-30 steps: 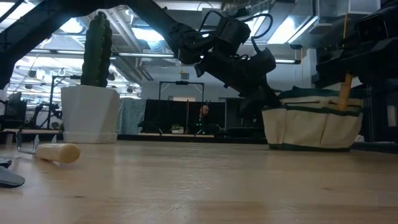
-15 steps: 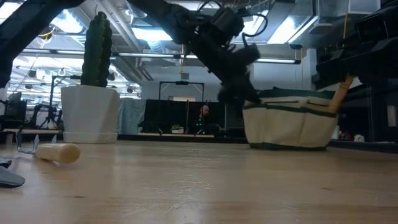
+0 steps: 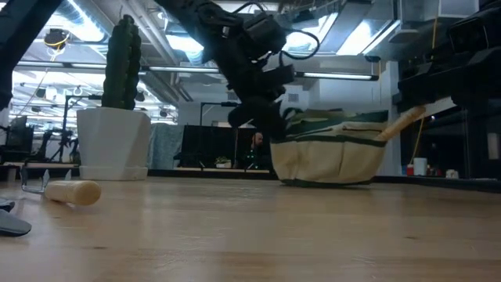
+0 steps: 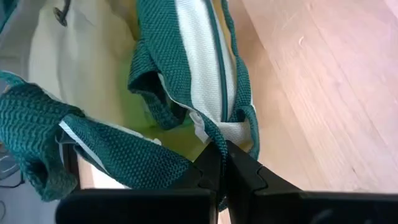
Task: Pick & Place Garden tools in Gardening bag
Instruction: Move the gardening bag to the top center of the table
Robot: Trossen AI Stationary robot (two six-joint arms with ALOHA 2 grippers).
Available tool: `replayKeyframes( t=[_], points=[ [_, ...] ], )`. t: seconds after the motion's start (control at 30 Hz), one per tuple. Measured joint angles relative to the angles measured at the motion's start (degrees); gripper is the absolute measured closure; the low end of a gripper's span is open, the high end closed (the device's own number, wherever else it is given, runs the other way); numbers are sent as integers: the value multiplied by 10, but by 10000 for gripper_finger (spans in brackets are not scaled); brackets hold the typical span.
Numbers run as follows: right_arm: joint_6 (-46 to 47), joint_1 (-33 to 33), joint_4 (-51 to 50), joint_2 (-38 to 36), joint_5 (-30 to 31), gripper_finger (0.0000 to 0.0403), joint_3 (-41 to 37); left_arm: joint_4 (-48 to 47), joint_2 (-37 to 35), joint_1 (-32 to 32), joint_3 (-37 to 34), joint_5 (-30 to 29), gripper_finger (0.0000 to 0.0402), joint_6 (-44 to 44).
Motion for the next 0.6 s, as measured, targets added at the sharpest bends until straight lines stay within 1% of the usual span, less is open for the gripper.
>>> replayKeyframes(
  t=[0.13,0.2,0.37,0.47,0.6],
  points=[
    [0,0,0,0,0,183,0,34,-21,2,-27,-2,399,-14],
    [0,0,0,0,0,183,0,35,-28,2,-31,-6,399,-14],
    [0,0,0,0,0,183,0,0,-45,3,-42,-36,399,-14],
    [0,0,0,0,0,183,0,-33,-57,7,-44,-35,399,-19],
    [0,0,0,0,0,183,0,-71,-70,11,-44,-18,399,-27]
  ],
)
